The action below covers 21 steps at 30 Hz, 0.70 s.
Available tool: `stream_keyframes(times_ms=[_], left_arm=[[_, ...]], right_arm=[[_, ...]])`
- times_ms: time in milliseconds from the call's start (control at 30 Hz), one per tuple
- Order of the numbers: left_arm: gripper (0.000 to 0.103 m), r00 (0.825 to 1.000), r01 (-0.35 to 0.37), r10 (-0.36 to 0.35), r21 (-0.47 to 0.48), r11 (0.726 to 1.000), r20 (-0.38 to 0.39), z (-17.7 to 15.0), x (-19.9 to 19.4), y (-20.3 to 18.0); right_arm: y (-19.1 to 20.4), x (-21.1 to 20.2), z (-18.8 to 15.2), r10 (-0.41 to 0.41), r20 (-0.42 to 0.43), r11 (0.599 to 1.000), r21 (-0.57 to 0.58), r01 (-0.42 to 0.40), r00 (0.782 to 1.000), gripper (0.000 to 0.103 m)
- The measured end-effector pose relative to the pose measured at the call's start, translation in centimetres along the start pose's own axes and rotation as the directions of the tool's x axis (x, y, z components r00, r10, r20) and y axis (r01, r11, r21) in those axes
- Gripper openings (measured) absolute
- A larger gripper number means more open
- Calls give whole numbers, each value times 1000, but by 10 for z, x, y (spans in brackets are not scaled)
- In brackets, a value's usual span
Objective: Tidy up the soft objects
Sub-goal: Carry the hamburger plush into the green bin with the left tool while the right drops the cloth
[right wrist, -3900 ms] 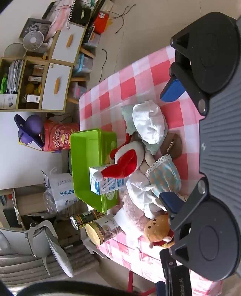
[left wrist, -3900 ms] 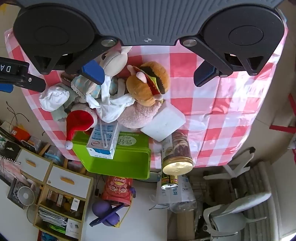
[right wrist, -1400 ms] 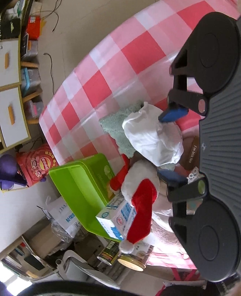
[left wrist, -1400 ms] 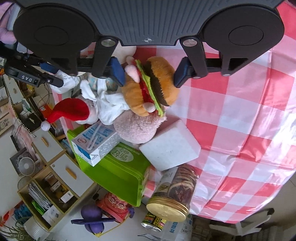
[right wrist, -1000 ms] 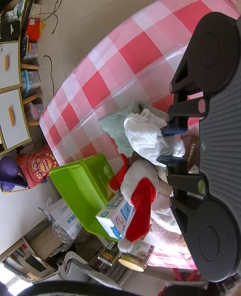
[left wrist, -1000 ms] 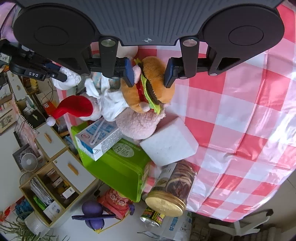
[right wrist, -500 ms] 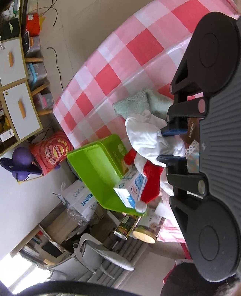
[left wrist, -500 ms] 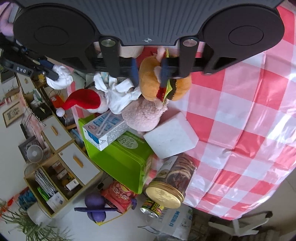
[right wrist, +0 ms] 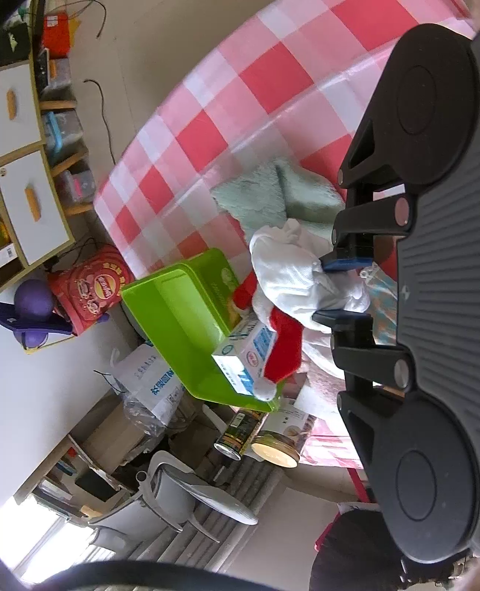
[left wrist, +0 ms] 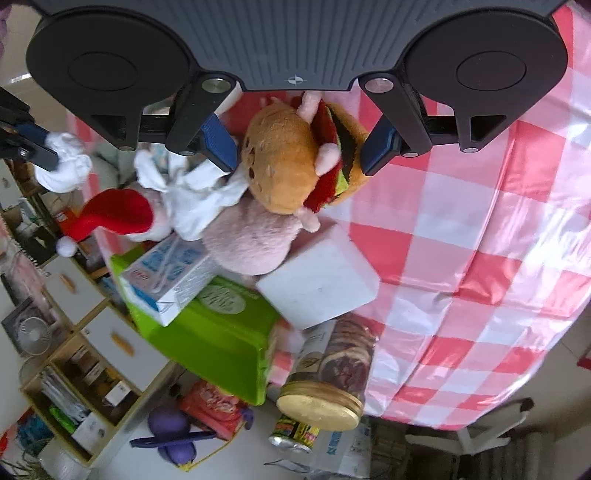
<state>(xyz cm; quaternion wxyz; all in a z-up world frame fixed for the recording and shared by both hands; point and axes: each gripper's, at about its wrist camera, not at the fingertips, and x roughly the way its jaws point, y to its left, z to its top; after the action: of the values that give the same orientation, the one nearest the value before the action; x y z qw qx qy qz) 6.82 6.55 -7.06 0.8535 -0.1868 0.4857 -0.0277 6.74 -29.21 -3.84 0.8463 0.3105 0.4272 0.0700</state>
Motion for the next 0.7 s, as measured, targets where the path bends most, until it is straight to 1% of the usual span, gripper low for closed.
stream_keyframes(times_ms=[67, 133, 267, 367, 433, 500, 600, 700], left_arm=[[71, 1000, -12, 12, -14, 1000, -10, -1, 4, 3], [72, 1000, -16, 16, -23, 1000, -5, -1, 5, 5], [71, 1000, -21, 21, -7, 1000, 1, -2, 5, 2], [65, 1000, -30, 30, 23, 999, 4, -3, 5, -3], [57, 999, -37, 36, 41, 998, 15, -4, 2, -6], [54, 999, -39, 38, 49, 998, 20, -3, -1, -8], [51, 999, -30, 30, 52, 998, 16, -1, -5, -8], [50, 1000, -12, 11, 38, 999, 23, 2, -11, -7]], right_arm=[[0, 1, -1, 2, -7, 1000, 0, -2, 1000, 0], [0, 1, -2, 1, -10, 1000, -4, -1, 1000, 0], [0, 3, -3, -3, -19, 1000, -9, 3, 1000, 0], [0, 5, -4, -9, -26, 1000, -9, 9, 1000, 0], [0, 7, -5, -13, -29, 1000, -10, 13, 999, 0], [0, 7, -5, -15, -31, 1000, -14, 15, 999, 0], [0, 7, -5, -15, -31, 1000, -18, 14, 999, 0], [0, 6, -5, -16, -27, 1000, -19, 16, 999, 0]])
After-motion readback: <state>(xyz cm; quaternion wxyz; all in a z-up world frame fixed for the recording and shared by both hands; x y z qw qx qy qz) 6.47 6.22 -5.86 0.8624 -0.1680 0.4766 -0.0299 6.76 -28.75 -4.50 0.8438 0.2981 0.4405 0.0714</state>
